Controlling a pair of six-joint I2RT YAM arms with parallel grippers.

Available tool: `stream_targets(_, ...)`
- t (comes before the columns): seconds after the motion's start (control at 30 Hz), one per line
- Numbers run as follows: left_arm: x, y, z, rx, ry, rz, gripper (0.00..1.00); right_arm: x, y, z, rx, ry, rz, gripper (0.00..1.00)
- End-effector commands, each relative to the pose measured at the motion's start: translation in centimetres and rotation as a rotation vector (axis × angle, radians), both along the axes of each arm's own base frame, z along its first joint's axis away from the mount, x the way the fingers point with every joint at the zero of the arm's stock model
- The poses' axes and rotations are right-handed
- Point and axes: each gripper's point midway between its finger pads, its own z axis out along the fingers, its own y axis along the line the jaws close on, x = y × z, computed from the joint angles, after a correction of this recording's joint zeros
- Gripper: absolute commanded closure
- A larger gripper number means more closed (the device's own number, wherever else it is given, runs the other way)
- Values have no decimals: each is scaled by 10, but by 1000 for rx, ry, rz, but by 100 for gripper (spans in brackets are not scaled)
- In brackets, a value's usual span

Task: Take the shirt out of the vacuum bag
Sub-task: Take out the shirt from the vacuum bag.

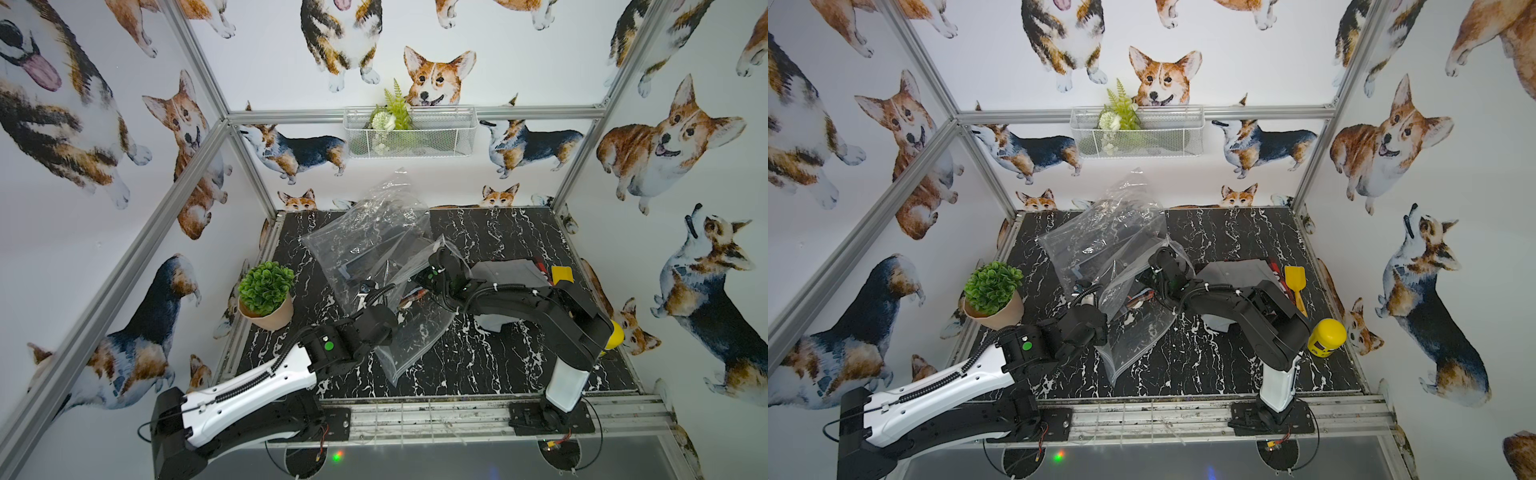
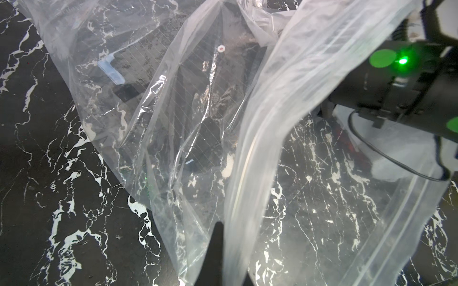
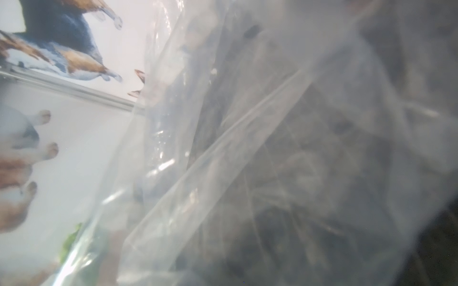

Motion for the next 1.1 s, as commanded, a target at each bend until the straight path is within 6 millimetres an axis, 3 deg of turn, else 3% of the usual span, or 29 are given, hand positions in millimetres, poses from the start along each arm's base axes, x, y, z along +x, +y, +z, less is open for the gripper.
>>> stream_targets(0.0,2,-2,2,-7,-2,13,100,-18,6,31,90,-63,37,100)
stream_targets(0.17,4,-4,0,-5,0,12,100,-38,-9,18,69,-52,33,100)
stream_targets(0.3,4,-8,-1,-8,4,7,100,-44,-15,-3,47,-14,31,100)
stream_targets(0.43,4,-8,-2,-11,5,8,100,-49,-17,-12,71,6,21,100)
stream_targets(0.6,4,-4,-3,-9,0,18,100,-61,-19,6,84,-18,33,100)
stream_targets(0.8,5,-7,-8,-2,8,22,100,-86,-22,50,83,-70,86,100)
stream_targets(1.07,9,-11,-7,7,2,21,100,-122,-51,88,107,-125,100,100)
